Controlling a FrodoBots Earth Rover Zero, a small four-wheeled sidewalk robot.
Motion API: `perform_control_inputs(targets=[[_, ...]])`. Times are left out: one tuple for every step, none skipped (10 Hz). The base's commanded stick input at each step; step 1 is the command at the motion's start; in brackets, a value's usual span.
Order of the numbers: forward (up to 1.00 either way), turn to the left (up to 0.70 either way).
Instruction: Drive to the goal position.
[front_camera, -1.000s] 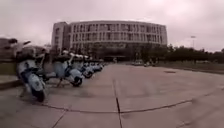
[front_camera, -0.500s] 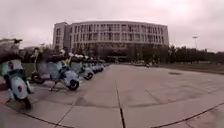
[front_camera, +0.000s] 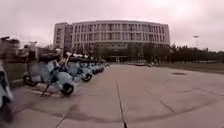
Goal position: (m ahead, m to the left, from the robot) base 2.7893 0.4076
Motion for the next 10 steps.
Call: perform_control_inputs(targets=[[0.70,0.00],[0.70,0.00],[0.70,0.00],[0.70,0.00],[0.70,0.00],[0.70,0.00],[0.70,0.00],[0.70,0.02],[0.70,0.15],[0.70,0.29]])
